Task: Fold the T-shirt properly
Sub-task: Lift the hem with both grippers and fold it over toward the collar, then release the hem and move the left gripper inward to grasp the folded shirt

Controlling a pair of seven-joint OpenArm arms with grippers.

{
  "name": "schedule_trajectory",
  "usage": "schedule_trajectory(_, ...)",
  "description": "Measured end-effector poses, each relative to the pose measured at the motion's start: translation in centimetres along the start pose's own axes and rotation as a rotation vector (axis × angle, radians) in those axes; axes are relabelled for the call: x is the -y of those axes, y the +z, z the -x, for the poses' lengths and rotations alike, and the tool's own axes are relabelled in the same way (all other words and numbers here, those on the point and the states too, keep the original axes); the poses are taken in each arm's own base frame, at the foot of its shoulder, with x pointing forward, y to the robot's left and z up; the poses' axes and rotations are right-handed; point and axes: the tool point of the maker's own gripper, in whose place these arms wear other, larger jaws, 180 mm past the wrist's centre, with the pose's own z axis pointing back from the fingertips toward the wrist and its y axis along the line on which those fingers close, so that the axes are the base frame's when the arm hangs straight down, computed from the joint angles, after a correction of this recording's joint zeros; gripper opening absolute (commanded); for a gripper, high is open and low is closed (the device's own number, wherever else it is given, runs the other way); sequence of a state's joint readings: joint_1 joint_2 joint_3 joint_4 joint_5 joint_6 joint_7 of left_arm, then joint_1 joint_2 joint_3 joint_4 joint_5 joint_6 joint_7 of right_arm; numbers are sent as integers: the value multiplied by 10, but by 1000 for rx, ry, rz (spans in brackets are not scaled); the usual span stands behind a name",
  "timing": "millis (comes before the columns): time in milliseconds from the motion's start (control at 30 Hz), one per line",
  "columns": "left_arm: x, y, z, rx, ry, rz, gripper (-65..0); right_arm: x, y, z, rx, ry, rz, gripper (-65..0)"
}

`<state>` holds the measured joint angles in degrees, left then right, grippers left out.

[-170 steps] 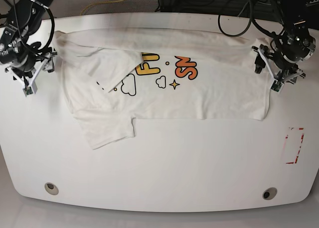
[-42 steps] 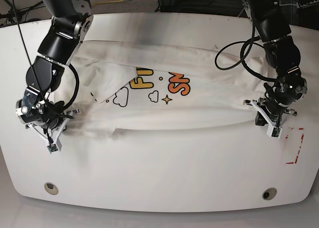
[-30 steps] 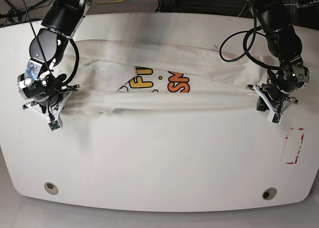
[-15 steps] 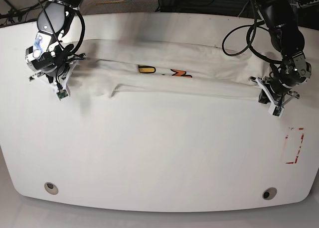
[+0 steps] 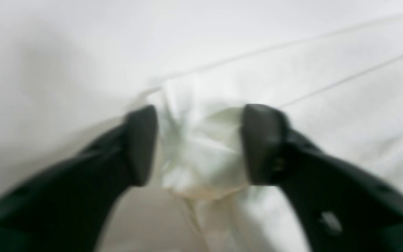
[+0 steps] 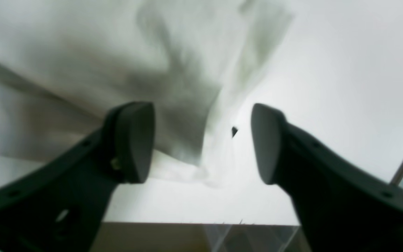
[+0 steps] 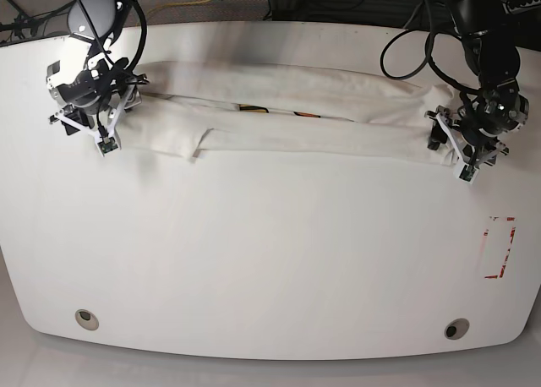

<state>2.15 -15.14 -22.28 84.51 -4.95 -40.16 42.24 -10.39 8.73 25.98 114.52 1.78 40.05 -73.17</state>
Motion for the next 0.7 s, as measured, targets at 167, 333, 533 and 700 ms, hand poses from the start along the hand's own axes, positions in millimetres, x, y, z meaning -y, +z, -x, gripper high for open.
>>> schedule_trajectory(167, -12, 20, -29, 88, -9, -51, -226, 11, 10, -4, 115, -139, -51, -192)
schedule_trajectory(333, -21, 45, -50, 175, 98, -19, -224, -6, 15, -25, 208, -171, -175, -192)
schedule_trajectory(533, -29, 52, -27, 75, 164, -10, -224, -23, 11, -35, 241, -210, -276, -192)
schedule_trajectory(700, -15, 42, -24, 89, 202, 46, -222, -30, -6, -23, 163, -248, -300, -192)
